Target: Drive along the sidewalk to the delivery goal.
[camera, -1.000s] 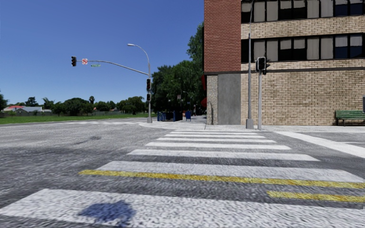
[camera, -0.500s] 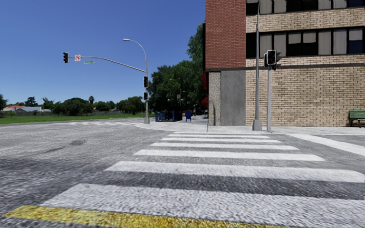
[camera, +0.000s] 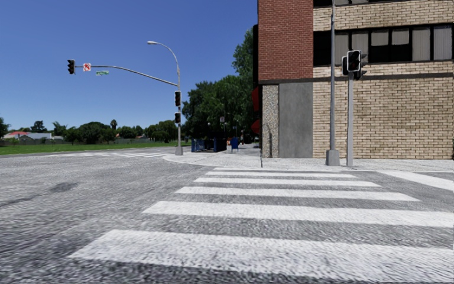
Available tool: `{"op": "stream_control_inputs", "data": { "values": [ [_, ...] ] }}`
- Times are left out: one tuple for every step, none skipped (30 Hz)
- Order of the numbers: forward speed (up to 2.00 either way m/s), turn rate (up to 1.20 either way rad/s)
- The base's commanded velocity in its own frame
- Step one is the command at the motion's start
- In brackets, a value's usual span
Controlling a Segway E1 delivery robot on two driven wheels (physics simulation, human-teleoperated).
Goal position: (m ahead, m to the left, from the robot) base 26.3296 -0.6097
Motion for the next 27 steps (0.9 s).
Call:
{"op": "stream_control_inputs", "data": {
  "values": [
    [2.00, -1.20],
    [2.00, -1.20],
    [2.00, -1.20],
    [2.00, -1.20],
    [2.00, -1.20],
    [2.00, -0.09],
    [2.00, -0.09],
    [2.00, 0.00],
    [2.00, 0.00],
    [2.00, 0.00],
    [2.00, 0.00],
    [2.00, 0.00],
    [2.00, 0.00],
    [2.00, 0.00],
    [2.00, 0.00],
    [2.00, 0.00],
    [2.00, 0.00],
    [2.00, 0.00],
    [2.00, 0.00],
    [2.00, 0.00],
    [2.00, 0.00],
    [2.00, 0.00],
    [2.00, 0.00],
    [2.00, 0.00],
    [2.00, 0.00],
    [2.00, 0.00],
    [2.00, 0.00]
  ]
}}
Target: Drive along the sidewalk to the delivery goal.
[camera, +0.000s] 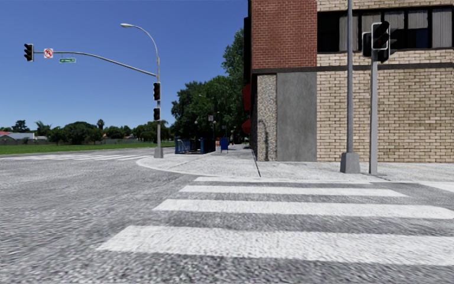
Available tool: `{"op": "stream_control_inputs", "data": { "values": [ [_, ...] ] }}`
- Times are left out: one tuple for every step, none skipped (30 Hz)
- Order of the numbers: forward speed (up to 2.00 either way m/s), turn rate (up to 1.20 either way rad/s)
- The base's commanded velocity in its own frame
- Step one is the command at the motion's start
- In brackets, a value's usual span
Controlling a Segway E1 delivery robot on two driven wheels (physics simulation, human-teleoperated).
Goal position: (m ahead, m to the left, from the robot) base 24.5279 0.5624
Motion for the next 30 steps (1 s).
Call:
{"op": "stream_control_inputs", "data": {
  "values": [
    [2.00, 0.00],
    [2.00, 0.00],
    [2.00, 0.00],
    [2.00, 0.00],
    [2.00, 0.00],
    [2.00, 0.00],
    [2.00, 0.00],
    [2.00, 0.00],
    [2.00, 0.00],
    [2.00, 0.00],
    [2.00, 0.00],
    [2.00, 0.00],
    [2.00, 0.00],
    [2.00, 0.00],
    [2.00, 0.00],
    [2.00, 0.00],
    [2.00, 0.00],
    [2.00, 0.00],
    [2.00, 0.00],
    [1.99, 0.00],
    [1.98, 0.00],
    [1.97, 0.00],
    [1.96, 0.00],
    [1.94, 0.00],
    [1.92, 0.00],
    [1.90, 0.00],
    [1.90, 0.00],
    [1.89, 0.00],
    [1.88, 0.00],
    [1.86, 0.00]
  ]
}}
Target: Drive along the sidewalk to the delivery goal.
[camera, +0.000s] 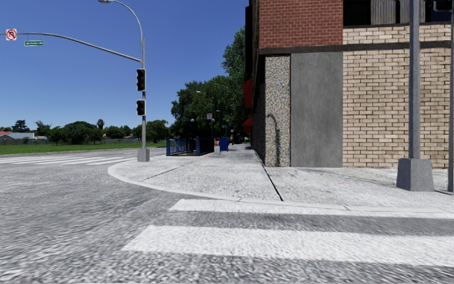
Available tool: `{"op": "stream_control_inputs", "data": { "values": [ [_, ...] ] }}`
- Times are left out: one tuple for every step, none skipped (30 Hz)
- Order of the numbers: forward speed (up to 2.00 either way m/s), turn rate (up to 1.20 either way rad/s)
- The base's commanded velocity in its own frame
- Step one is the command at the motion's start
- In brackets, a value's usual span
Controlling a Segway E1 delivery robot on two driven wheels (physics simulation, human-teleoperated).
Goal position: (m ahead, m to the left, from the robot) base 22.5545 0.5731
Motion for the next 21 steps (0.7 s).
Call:
{"op": "stream_control_inputs", "data": {
  "values": [
    [1.86, 0.00],
    [1.86, 0.00],
    [1.86, 0.00],
    [1.86, 0.00],
    [1.86, 0.00],
    [1.86, 0.00],
    [1.86, 0.00],
    [1.86, 0.00],
    [1.86, 0.00],
    [1.86, 0.00],
    [1.86, 0.00],
    [1.85, 0.00],
    [1.85, 0.00],
    [1.85, 0.00],
    [1.85, 0.00],
    [1.85, 0.00],
    [1.85, 0.00],
    [1.85, 0.00],
    [1.85, 0.00],
    [1.85, 0.00],
    [1.85, 0.00]
  ]
}}
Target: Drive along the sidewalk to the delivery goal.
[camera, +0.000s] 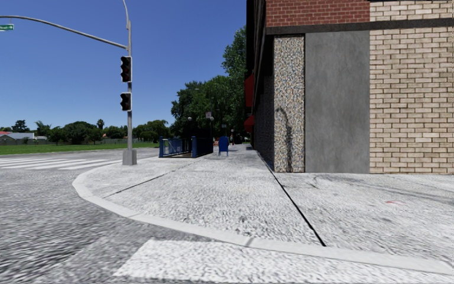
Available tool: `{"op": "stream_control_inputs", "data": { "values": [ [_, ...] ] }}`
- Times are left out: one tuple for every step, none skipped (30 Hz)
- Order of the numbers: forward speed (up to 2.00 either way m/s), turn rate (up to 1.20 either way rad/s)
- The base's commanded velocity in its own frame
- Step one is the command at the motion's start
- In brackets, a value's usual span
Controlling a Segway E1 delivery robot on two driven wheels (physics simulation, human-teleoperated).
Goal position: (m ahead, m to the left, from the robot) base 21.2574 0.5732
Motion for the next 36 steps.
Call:
{"op": "stream_control_inputs", "data": {
  "values": [
    [1.84, 0.00],
    [1.84, 0.00],
    [1.84, 0.00],
    [1.83, 0.00],
    [1.83, 0.00],
    [1.83, 0.00],
    [1.83, 0.00],
    [1.83, 0.00],
    [1.83, 0.00],
    [1.83, 0.00],
    [1.83, 0.00],
    [1.83, 0.00],
    [1.83, 0.00],
    [1.83, 0.00],
    [1.83, 0.00],
    [1.83, 0.00],
    [1.83, 0.00],
    [1.83, 0.00],
    [1.83, 0.00],
    [1.83, 0.00],
    [1.83, 0.00],
    [1.83, 0.00],
    [1.83, 0.00],
    [1.83, 0.00],
    [1.83, 0.00],
    [1.83, 0.00],
    [1.83, 0.00],
    [1.83, 0.00],
    [1.83, 0.00],
    [1.83, 0.00],
    [1.83, 0.00],
    [1.83, 0.00],
    [1.83, 0.00],
    [1.83, 0.00],
    [1.84, 0.00],
    [1.88, 0.00]
  ]
}}
